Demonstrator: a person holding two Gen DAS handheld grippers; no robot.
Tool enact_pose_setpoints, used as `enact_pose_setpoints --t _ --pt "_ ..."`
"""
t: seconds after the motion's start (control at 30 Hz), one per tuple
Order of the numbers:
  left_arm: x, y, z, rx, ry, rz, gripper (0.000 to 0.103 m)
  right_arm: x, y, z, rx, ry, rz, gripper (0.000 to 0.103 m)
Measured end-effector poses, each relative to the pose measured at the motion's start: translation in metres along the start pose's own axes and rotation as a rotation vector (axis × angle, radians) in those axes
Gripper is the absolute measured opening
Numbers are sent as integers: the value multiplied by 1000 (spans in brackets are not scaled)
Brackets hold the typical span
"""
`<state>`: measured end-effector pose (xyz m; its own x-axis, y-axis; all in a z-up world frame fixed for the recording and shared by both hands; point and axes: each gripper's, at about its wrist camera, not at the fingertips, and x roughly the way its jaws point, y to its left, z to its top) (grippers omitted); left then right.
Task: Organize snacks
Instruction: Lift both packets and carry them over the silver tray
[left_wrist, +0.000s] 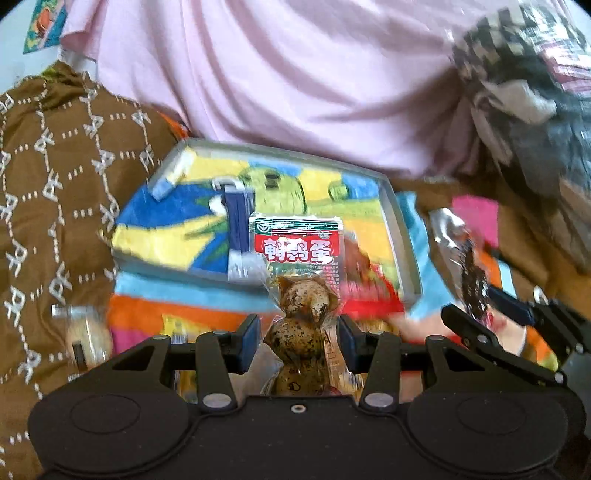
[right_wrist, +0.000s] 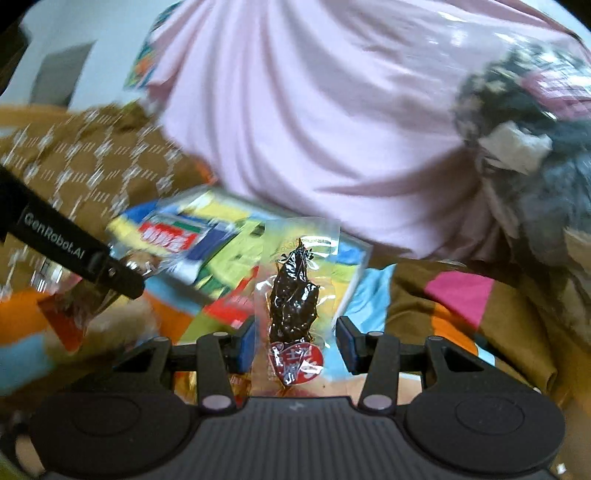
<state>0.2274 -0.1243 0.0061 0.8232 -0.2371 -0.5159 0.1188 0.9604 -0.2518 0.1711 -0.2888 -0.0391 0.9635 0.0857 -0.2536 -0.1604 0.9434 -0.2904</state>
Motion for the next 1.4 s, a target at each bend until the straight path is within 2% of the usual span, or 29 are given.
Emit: enact_pose_setpoints --t 0.2,0.33,0.47,0.77,1.0,1.2,1.4 --pt "7 0 31 -21 -82 41 47 24 -15 17 149 -77 -47 50" --pt "15 -1 47 -37 -110 70 48 46 -20 27 187 -138 -101 50" --pt "25 -3 57 -38 -123 95 48 61 -31 32 250 -156 -104 50" --pt "60 -3 65 -2 -68 139 48 94 -32 23 252 -80 -43 50" --pt "95 -1 70 -42 -42 149 48 108 -22 11 238 -36 -12 51" --pt "121 -2 72 -53 -23 163 48 122 -30 8 313 -14 7 51" --pt "142 -5 72 -41 -9 168 48 130 -29 5 321 14 22 51"
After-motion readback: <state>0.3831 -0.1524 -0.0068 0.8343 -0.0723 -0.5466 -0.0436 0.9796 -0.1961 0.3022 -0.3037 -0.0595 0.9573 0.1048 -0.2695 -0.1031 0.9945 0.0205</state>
